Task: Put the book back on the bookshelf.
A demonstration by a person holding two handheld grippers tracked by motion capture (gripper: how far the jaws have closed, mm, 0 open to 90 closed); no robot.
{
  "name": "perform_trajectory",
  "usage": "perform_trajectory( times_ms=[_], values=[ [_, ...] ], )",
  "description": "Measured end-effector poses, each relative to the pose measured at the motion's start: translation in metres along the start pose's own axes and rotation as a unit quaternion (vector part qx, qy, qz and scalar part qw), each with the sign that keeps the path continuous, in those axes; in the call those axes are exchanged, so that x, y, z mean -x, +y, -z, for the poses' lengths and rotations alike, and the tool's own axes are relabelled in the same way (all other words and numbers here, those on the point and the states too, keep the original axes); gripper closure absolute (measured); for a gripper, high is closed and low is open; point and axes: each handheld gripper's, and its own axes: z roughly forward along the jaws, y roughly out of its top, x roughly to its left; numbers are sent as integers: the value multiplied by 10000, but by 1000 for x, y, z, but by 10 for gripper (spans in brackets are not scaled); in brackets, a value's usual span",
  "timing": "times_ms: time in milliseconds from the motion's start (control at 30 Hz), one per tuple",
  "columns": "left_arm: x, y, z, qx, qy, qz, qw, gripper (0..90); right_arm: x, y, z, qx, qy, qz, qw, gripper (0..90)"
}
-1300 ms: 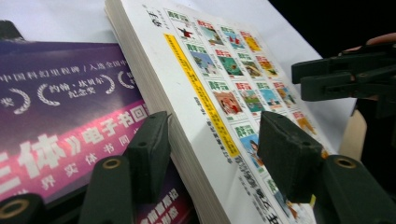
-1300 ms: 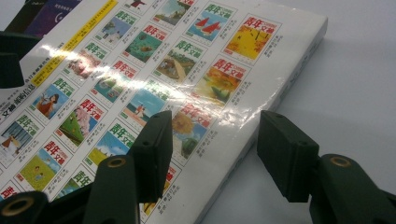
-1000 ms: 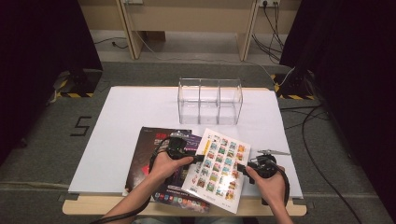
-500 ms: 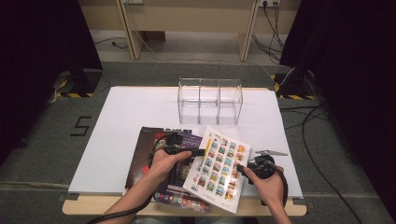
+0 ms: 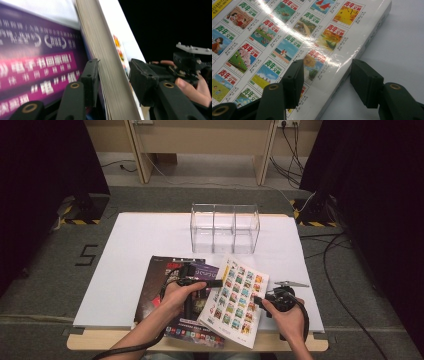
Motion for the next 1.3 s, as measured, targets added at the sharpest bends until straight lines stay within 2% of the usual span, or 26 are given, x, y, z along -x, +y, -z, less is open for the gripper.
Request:
perform_trajectory(
  times_ms=[67,133,267,400,500,633,733,933,1033,1133,1233,1300],
  values=[
    [0,-5,-2,-215,-75,80,9997,566,0,0,0,2,7,2,10000,448],
    [0,-10,-4,-315,3,45,9995,566,0,0,0,6,13,3,10000,448],
    [-2,-7,-11,-396,70,94,9991,578,0,-1,0,-3,20,-3,10000,447],
    [3,0,-24,-667,261,-3,9974,550,0,0,0,-7,21,-1,10000,444],
    [6,6,-28,-853,425,-194,9953,574,2,0,0,5,33,-21,10000,441],
    [2,8,-30,-848,395,67,9956,650,3,0,0,38,4,-27,10000,436],
    [4,6,-28,-796,420,-158,9958,679,4,-1,0,68,26,-49,10000,436],
    [8,4,-25,-591,226,-222,9977,706,5,-2,0,81,65,-74,9999,435],
    [1,4,-28,-627,212,-39,9978,700,5,-2,0,116,60,-70,9999,434],
    [-7,5,-31,-793,219,100,9966,677,5,-3,0,154,28,-91,9998,430],
    [-3,4,-31,-800,269,-195,9962,682,5,-2,0,148,21,-110,9998,427],
    [-2,1,-30,-698,186,-395,9966,696,7,-2,0,137,44,-107,9998,427]
  ],
)
